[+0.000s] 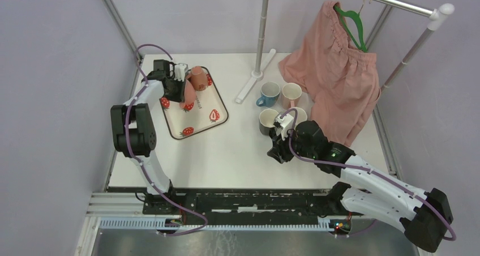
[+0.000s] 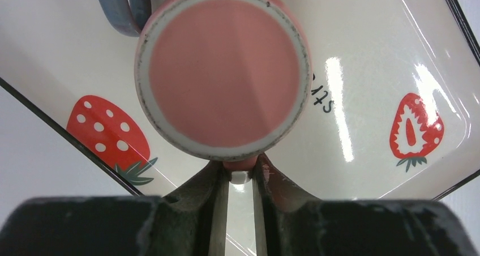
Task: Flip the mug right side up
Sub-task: Turn over the cup on the tray.
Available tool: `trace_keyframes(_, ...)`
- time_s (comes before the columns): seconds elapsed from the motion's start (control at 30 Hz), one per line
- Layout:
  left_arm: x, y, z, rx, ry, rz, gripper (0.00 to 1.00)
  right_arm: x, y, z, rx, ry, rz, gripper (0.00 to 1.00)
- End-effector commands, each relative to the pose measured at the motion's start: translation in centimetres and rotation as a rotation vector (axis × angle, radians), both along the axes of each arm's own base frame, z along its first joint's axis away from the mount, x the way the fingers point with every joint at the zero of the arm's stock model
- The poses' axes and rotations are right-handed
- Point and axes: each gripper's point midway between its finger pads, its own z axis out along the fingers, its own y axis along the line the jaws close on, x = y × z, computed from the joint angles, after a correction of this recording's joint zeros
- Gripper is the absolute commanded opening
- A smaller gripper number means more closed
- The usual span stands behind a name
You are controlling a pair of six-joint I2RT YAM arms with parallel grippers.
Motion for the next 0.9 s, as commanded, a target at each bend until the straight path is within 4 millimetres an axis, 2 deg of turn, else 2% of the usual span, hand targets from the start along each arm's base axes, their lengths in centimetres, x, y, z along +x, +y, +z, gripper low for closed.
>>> trace_keyframes(0.0,1.4,0.3,3.2,0.059,-0.097,-0.016,0.21,0.3,0.5,0.7,0.033,-0.021,0.002,0.45)
trace_keyframes(0.2,1.1,-0.2,3.5,0.088,-0.11,-0.032,0.11,0.2,0.5,0.7,0.038,-0.018,0.0,0.45)
trace_keyframes(0.3,0.9,-0.2,3.9,0.087,-0.115,-0.029,0.02,0.3,0.4,0.8,0.041,-0.018,-0.004,0.45)
trace_keyframes(0.33,0.7,-1.4,4.0,0.086,-0.117,-0.054,0.02,0.3,0.4,0.8,0.042,-0.021,-0.006,0.45)
trace_keyframes(0.5,-0.4,-2.6,4.7,0.138,-0.097,-0.046,0.02,0.3,0.1,0.9,0.048,-0.025,-0.029,0.45)
trace_keyframes(0.67,-1.7,-4.9,5.7,0.192,-0.101,-0.073,0.02,0.1,-0.2,0.9,0.058,-0.024,-0.042,0.45)
trace_keyframes(0.87,-3.1,-7.9,7.7,0.113,-0.146,-0.09,0.02,0.0,-0.6,0.6,0.059,-0.029,-0.057,0.45)
